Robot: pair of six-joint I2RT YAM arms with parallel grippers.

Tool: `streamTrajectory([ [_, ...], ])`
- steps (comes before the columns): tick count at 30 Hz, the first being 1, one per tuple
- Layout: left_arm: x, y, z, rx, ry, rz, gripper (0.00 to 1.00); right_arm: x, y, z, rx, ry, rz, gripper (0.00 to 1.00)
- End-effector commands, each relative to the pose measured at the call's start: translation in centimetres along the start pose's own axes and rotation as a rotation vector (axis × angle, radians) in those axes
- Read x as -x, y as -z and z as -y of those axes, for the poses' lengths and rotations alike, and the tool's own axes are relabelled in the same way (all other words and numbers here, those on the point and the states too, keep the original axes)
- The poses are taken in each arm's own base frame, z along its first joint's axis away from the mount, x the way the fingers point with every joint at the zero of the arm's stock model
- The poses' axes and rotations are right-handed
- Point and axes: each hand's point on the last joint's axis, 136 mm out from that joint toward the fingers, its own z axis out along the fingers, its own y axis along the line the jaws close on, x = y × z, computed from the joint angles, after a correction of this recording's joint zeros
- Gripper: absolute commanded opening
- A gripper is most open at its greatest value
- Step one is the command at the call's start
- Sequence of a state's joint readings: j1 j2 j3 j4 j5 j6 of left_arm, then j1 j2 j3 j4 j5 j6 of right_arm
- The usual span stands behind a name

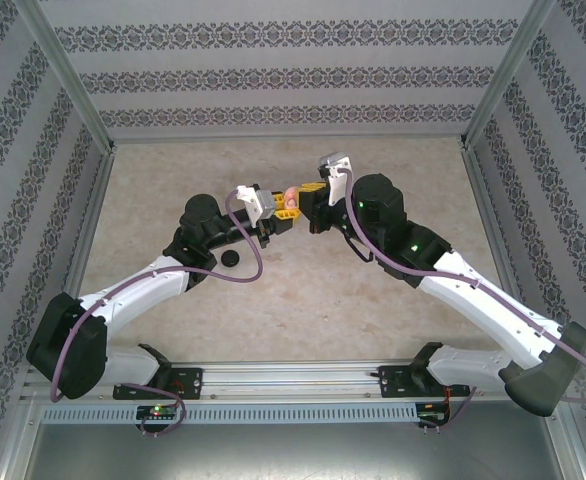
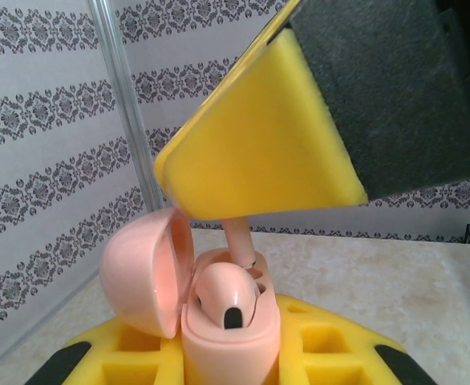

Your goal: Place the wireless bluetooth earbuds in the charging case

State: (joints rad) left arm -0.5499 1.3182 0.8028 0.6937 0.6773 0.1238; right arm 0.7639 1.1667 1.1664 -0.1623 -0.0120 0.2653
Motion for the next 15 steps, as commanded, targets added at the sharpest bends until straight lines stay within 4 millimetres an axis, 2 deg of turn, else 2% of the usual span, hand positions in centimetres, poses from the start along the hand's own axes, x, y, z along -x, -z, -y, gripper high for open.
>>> streamTrajectory([
  [1,5.0,0.4,0.9,-0.027,-0.099,0.134,0.00,-2.5,-1.0,1.0,-0.046,0.014,-0.071,0.09],
  [6,5.1,0.3,0.9,-0.022,-0.097,0.132,0.00,-1.3,-1.2,1.0,-0.058,0.018,-0.038,0.09],
  [15,4.1,-0.5,-1.3,0.096,-0.074,0.099,0.00,3.4,-0.2,0.4,-0.059,-0.027,0.103,0.09],
])
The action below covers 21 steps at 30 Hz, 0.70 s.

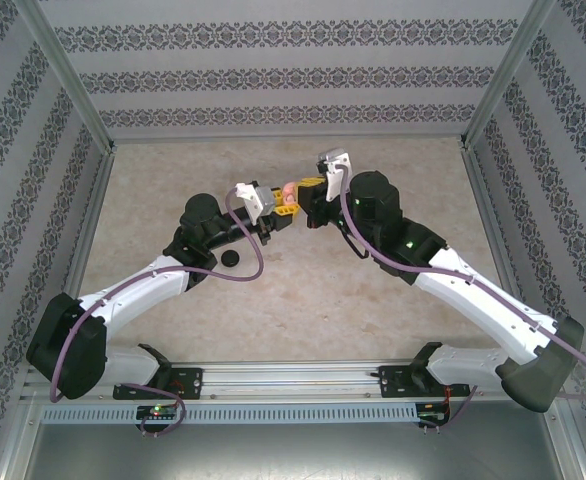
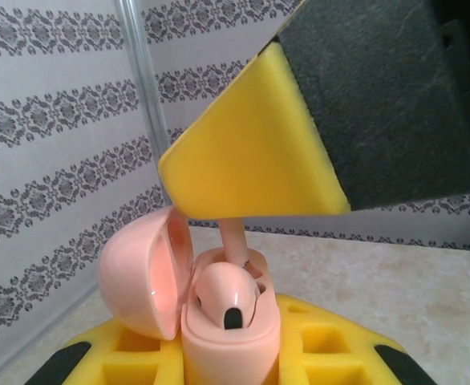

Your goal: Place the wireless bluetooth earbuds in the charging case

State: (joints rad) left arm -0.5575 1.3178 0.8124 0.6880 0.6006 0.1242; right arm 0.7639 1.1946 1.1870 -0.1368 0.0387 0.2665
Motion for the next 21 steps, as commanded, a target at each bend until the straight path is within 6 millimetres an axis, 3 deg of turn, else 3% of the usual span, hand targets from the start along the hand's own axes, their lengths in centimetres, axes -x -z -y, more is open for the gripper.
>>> streamTrajectory([
  [1,3.8,-0.4,-0.5,0.045,-0.067,0.106,0.00,3.2,0.6,-0.3,-0.014,-0.033,0.090,0.10],
  [8,2.5,-0.8,-2.3,0.161,-0.084,0.085,0.00,6.1,1.6,-0.8,0.004,-0.077,0.180,0.10],
  [21,2.1,-1.3,-2.7,0.247,-0.149,0.091,0.00,4.3,0.5,0.7,-0.059,-0.128,0.174,0.10],
])
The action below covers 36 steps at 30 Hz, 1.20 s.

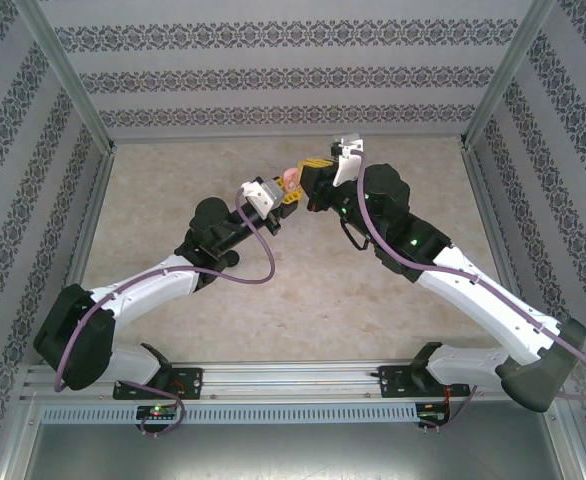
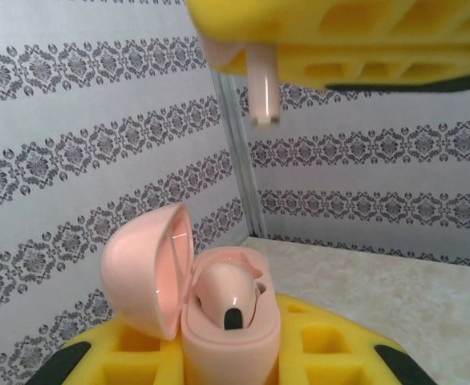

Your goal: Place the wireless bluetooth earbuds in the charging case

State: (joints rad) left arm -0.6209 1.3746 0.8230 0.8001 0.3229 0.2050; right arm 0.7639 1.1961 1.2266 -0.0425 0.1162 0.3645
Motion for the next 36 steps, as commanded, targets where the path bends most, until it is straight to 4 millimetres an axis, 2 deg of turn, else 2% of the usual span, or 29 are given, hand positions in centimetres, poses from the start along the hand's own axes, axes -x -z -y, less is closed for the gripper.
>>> streamTrajectory([
  [1,1.7,0.0,-0.1,0.023,-0.045,0.069,0.00,-0.2,-0.3,0.7,-0.036,-0.018,0.025,0.10],
  [28,2.4,0.3,0.5,-0.002,-0.053,0.086,0.00,-2.9,-2.1,1.9,-0.063,-0.018,-0.043,0.10],
  [36,2.9,0.5,0.6,-0.007,-0.059,0.089,0.00,-4.6,-2.5,1.7,-0.038,0.025,-0.119,0.10],
])
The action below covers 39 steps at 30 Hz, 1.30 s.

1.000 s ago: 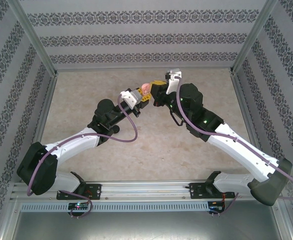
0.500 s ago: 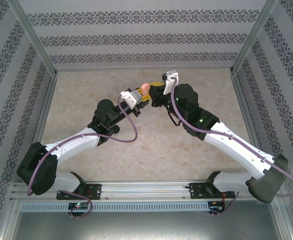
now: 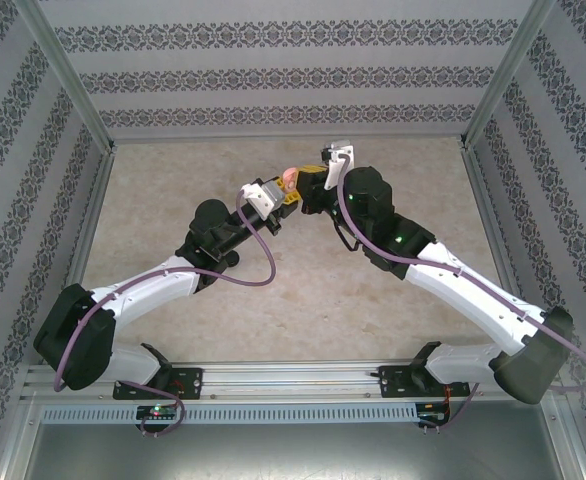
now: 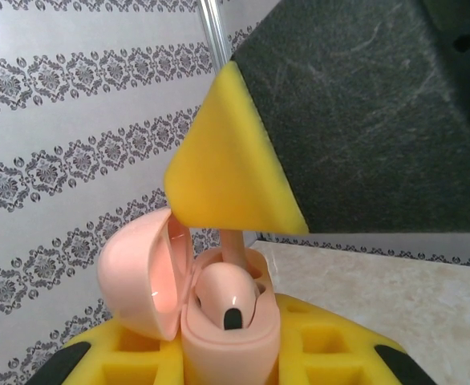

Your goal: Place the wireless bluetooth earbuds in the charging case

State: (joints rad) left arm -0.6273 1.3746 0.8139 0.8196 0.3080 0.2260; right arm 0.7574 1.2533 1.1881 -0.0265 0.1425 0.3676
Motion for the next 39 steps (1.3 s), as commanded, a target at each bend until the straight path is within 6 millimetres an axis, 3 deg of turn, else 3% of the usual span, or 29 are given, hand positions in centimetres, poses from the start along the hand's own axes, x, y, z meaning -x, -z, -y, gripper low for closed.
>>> streamTrajectory([
  [1,2.9,0.4,0.5,-0.017,-0.039,0.081,0.00,-1.7,-0.6,-0.3,0.029,0.035,-0.071,0.10],
  [9,3.2,0.5,0.4,-0.013,-0.048,0.078,0.00,-4.0,-0.5,-0.9,0.085,0.122,-0.186,0.09],
  [18,3.2,0.5,0.5,-0.022,-0.049,0.073,0.00,-4.4,-0.4,-0.5,0.072,0.118,-0.203,0.09],
  [20,3.1,0.5,0.6,-0.026,-0.047,0.070,0.00,-4.2,-0.5,-0.6,0.072,0.107,-0.198,0.13],
  [23,2.9,0.5,0.7,-0.030,-0.040,0.067,0.00,-3.3,-0.5,-0.2,0.051,0.072,-0.182,0.21],
  [30,2.5,0.3,1.0,-0.046,-0.021,0.056,0.00,0.6,0.4,-0.3,0.058,-0.024,-0.091,0.46],
  [39,2.1,0.3,1.2,-0.057,-0.016,0.049,0.00,4.3,1.7,-1.3,0.155,-0.141,-0.028,0.62],
])
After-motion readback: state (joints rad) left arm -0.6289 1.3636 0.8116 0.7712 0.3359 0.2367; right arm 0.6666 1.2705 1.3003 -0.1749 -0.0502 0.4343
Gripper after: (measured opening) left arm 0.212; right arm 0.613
